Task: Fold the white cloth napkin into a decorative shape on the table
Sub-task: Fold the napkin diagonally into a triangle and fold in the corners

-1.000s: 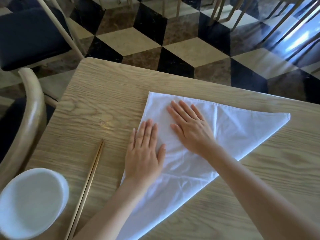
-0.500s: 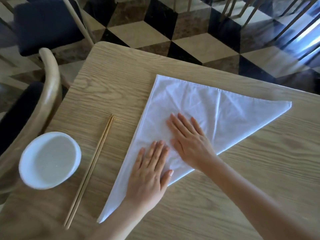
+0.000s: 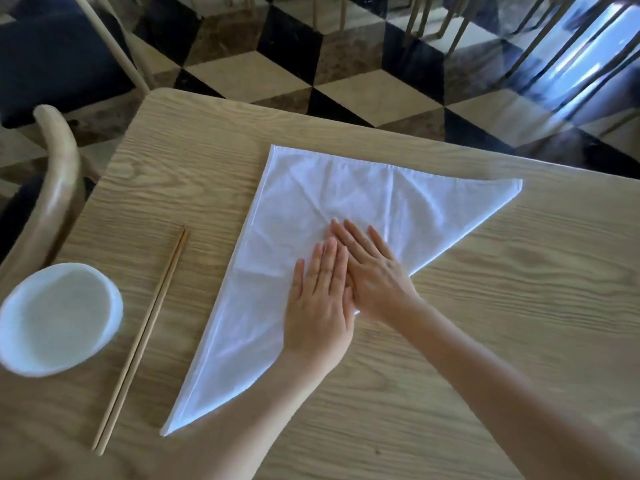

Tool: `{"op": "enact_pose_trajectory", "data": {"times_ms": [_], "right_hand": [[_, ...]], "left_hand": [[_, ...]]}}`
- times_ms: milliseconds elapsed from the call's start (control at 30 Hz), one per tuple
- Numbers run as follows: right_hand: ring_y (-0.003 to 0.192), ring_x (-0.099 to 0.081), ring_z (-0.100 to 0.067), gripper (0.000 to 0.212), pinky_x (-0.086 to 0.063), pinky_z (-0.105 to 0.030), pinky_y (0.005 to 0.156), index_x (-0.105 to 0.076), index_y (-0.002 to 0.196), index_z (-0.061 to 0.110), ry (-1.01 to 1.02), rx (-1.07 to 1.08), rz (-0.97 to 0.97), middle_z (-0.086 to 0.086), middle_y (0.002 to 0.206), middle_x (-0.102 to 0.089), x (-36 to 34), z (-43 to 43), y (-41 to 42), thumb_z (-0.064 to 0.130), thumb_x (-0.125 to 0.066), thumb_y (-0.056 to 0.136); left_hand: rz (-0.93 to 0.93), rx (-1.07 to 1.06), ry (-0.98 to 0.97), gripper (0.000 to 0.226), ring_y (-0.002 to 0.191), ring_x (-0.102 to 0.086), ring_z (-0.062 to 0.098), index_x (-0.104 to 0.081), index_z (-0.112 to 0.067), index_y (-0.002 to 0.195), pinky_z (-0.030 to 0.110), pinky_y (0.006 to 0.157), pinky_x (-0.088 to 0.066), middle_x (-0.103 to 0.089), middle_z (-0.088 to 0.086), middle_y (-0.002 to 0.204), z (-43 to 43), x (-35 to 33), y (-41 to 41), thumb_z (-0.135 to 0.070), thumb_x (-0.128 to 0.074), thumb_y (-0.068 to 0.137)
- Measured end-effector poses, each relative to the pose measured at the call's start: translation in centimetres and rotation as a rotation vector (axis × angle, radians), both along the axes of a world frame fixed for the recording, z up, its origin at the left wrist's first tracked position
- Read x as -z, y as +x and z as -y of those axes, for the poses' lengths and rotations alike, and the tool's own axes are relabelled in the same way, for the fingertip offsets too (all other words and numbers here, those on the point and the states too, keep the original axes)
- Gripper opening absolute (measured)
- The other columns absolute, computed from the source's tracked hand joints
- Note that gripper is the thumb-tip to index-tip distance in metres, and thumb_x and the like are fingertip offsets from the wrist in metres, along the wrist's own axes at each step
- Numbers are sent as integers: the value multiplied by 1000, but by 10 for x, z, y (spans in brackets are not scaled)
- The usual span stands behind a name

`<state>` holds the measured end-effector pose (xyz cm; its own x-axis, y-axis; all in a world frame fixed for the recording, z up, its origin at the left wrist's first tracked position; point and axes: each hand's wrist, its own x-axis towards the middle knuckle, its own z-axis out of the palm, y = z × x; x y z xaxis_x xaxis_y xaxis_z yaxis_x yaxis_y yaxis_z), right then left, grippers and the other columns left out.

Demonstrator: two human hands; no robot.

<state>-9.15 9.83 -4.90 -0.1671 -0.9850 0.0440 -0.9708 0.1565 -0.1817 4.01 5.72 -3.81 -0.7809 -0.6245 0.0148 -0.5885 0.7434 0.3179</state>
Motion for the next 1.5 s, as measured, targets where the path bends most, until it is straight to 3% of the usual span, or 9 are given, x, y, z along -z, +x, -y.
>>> {"op": "enact_pose_trajectory", "data": {"times_ms": [200,367,567,933,1067,1167,1267,1500], "right_hand": [[141,-25,-18,52,-16,-40,116,-34,144,18,29,38,-11,1,151,-32,5,-4,-23,39,-24,97],[144,-12,-14,60,-2,-35,117,-21,148,24,117,146,-19,5,156,-19,1,-17,-70,48,-18,94],[145,-1,-11,64,3,-34,118,-10,149,30,163,204,-24,8,158,-7,0,-23,-102,56,-13,90],[144,8,-7,73,3,-34,118,-3,149,28,218,301,45,7,159,3,-8,-33,-184,61,-2,84],[145,5,-13,74,6,-36,118,-5,149,18,183,282,14,0,159,-1,-19,-27,-151,57,-4,86],[143,-15,-19,66,-3,-38,117,-24,146,13,99,29,46,-5,154,-24,-20,-33,-71,51,-17,92],[142,-21,-16,61,-12,-40,116,-31,145,14,87,-137,87,0,152,-28,-10,-51,-3,49,-18,97],[142,-22,-12,53,-14,-35,118,-35,143,17,26,-22,116,2,151,-32,-4,-86,7,43,-22,99]], "left_hand": [[133,35,-72,61,139,-29,23,-30,-7,143,49,112,-19,-34,11,150,5,15,12,-44,-22,96],[123,18,-68,63,141,-25,22,-29,-10,144,49,112,-19,-29,8,152,5,15,10,-44,-32,91],[135,18,-53,67,142,-21,25,-27,-12,145,49,113,-18,-26,6,153,5,14,11,-47,-31,89],[143,19,-75,67,143,-17,27,-25,-13,146,49,114,-13,-25,7,154,7,17,13,-48,-31,90],[135,28,-76,68,143,-17,27,-21,-13,147,49,113,-13,-24,8,154,7,18,12,-48,-31,90],[134,38,-88,69,143,-17,27,-22,-10,146,48,113,-12,-24,10,154,7,19,12,-51,-29,91],[109,133,-91,70,142,-20,26,-27,-4,144,47,113,-15,-26,14,152,9,17,19,-53,-27,93],[-22,346,-227,43,128,-46,31,-54,-2,127,43,107,-35,-52,17,135,13,11,57,-28,-45,94]]}}
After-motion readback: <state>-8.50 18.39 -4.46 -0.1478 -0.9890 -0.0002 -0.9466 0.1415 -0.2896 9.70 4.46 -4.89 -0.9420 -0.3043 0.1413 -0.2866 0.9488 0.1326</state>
